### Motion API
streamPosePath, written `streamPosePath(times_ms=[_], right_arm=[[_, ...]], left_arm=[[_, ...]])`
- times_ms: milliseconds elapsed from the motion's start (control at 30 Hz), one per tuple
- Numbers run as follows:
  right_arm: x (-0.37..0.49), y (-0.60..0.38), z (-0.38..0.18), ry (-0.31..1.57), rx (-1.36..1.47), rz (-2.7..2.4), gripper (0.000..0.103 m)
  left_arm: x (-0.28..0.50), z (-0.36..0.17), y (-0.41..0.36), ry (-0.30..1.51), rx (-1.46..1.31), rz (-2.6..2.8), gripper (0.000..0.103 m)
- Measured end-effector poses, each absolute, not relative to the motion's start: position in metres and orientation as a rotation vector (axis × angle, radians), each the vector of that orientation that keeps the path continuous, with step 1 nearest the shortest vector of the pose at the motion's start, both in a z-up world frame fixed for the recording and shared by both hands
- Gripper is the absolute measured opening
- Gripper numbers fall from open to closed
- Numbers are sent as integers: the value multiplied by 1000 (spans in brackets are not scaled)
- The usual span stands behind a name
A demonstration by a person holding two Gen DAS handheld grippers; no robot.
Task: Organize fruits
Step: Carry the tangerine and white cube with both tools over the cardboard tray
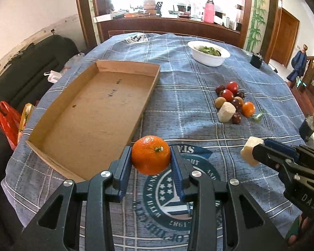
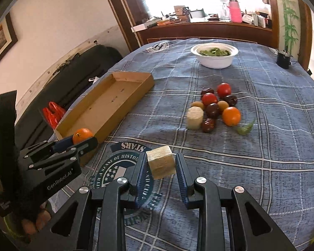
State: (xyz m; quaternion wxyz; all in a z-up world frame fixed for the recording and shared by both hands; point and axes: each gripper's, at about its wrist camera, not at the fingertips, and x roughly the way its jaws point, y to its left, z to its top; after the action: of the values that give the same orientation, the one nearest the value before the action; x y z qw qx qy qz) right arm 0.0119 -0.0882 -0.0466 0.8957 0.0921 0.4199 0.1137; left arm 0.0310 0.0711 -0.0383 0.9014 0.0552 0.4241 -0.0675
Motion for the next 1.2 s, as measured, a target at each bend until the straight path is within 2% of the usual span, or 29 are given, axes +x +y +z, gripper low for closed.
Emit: streamPosePath(times_ms=[467,700,1000,1200], right_arm=[[26,-56,-44,868,159,293,28],[37,-29,-37,850,139,363,28],[76,45,-36,877,128,531,28],[108,108,-68,966,41,619,28]], left_arm=[[40,-36,106,873,86,-99,34],[51,-31,151,867,34,-48,34],[82,-37,211,902,-17,40,34],[99,-57,222,946,-31,39,34]])
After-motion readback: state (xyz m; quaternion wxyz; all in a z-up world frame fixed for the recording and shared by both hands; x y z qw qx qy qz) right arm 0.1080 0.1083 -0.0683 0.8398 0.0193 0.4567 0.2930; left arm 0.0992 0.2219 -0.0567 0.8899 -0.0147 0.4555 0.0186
